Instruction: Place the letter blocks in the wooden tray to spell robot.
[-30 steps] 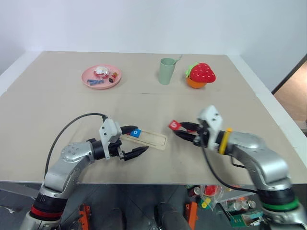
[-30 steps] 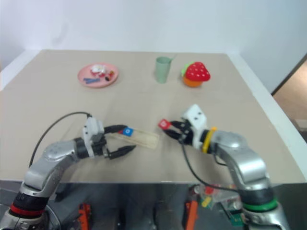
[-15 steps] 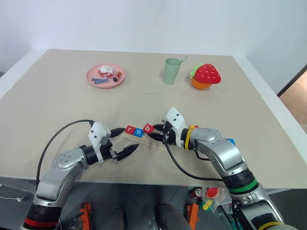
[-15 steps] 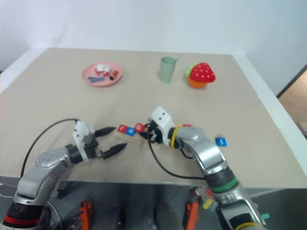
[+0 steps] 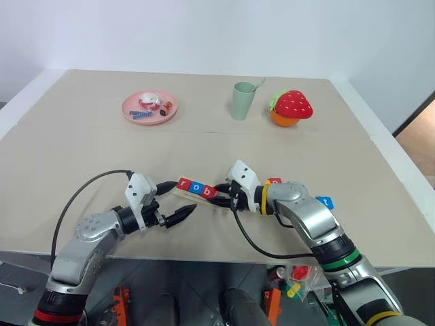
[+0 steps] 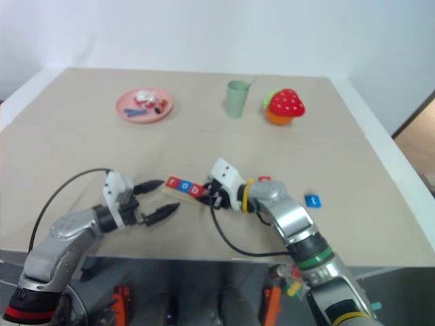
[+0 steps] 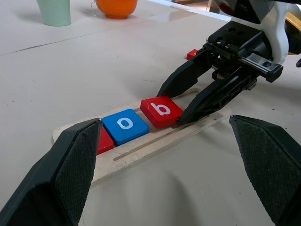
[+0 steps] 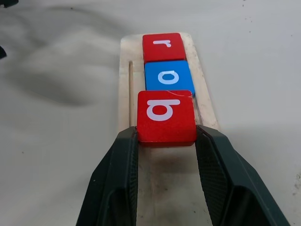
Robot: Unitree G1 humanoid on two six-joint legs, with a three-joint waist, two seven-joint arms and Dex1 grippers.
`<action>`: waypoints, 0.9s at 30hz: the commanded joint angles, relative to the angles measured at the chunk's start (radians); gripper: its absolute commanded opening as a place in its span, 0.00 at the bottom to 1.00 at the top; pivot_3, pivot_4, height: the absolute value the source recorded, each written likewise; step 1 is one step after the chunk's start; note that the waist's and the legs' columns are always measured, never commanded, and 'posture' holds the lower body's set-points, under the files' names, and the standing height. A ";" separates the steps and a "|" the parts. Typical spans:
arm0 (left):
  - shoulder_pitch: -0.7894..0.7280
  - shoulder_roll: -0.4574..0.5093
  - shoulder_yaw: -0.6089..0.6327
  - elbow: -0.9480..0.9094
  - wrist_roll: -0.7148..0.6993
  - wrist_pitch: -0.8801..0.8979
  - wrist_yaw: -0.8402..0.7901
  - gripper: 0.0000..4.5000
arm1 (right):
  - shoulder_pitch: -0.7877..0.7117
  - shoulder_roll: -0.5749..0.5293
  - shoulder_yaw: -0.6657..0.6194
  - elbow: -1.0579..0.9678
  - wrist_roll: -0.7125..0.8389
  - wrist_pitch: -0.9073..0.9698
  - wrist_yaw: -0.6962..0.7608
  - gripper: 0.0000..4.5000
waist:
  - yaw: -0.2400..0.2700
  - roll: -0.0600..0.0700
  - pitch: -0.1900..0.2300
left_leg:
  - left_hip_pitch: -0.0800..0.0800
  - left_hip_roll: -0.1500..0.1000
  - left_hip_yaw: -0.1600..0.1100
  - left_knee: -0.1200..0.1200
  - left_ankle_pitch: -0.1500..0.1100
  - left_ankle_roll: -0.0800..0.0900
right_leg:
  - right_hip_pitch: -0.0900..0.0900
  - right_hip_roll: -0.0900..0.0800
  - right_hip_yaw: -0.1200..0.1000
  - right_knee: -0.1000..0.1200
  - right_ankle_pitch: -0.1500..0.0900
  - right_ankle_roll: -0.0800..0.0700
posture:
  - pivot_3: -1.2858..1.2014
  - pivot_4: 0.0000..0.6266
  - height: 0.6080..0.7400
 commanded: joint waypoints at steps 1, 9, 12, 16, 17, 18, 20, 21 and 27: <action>0.005 0.003 0.009 -0.042 -0.004 -0.006 0.008 1.00 | -0.042 0.006 -0.002 0.017 -0.020 -0.042 0.021 0.27 | 0.000 0.000 0.000 | 0.000 0.000 0.000 0.000 0.000 0.000 | 0.000 0.000 0.000 0.000 0.000 0.000 | 0.52 0.24 1.00; 0.014 0.005 0.005 -0.051 0.000 -0.006 0.008 1.00 | -0.050 0.015 0.000 0.049 -0.042 -0.059 0.048 0.27 | 0.001 0.000 0.000 | 0.000 0.000 0.000 0.000 0.000 0.000 | 0.000 0.000 0.000 0.000 0.000 0.000 | 0.52 0.24 1.00; 0.016 0.006 0.004 -0.052 0.001 -0.007 0.008 1.00 | -0.045 0.015 0.000 0.045 -0.045 -0.056 0.058 0.27 | 0.001 0.000 0.000 | 0.000 0.000 0.000 0.000 0.000 0.000 | 0.000 0.000 0.000 0.000 0.000 0.000 | 0.52 0.24 1.00; 0.014 0.006 0.002 -0.049 0.003 -0.006 0.008 1.00 | -0.047 0.017 -0.003 0.060 -0.052 -0.065 0.061 0.27 | 0.001 0.000 0.000 | 0.000 0.000 0.000 0.000 0.000 0.000 | 0.000 0.000 0.000 0.000 0.000 0.000 | 0.52 0.24 1.00; 0.013 0.005 0.001 -0.048 0.004 -0.006 0.008 1.00 | -0.046 0.016 -0.003 0.061 -0.053 -0.067 0.063 0.27 | 0.001 0.000 0.000 | 0.000 0.000 0.000 0.000 0.000 0.000 | 0.000 0.000 0.000 0.000 0.000 0.000 | 0.52 0.24 1.00; 0.011 0.004 0.000 -0.047 0.004 -0.006 0.009 1.00 | -0.047 0.017 -0.003 0.065 -0.055 -0.070 0.064 0.27 | 0.001 0.000 0.000 | 0.000 0.000 0.000 0.000 0.000 0.000 | 0.000 0.000 0.000 0.000 0.000 0.000 | 0.52 0.24 1.00; 0.008 0.002 -0.003 -0.046 0.005 -0.005 0.010 1.00 | -0.048 0.018 -0.004 0.072 -0.058 -0.072 0.065 0.27 | 0.001 0.000 0.000 | 0.000 0.000 0.000 0.000 0.000 0.000 | 0.000 0.000 0.000 0.000 0.000 0.000 | 0.52 0.24 1.00; 0.008 0.001 -0.004 -0.047 0.005 -0.005 0.011 1.00 | -0.048 0.018 -0.005 0.074 -0.059 -0.073 0.065 0.27 | 0.001 0.000 0.000 | 0.000 0.000 0.000 0.000 0.000 0.000 | 0.000 0.000 0.000 0.000 0.000 0.000 | 0.52 0.24 1.00; 0.010 0.001 -0.010 -0.047 0.008 -0.005 0.009 1.00 | -0.050 0.027 -0.018 0.075 -0.050 -0.062 0.064 0.80 | 0.001 0.000 0.000 | 0.000 0.000 0.000 0.000 0.000 0.000 | 0.000 0.000 0.000 0.000 0.000 0.000 | 0.52 0.24 1.00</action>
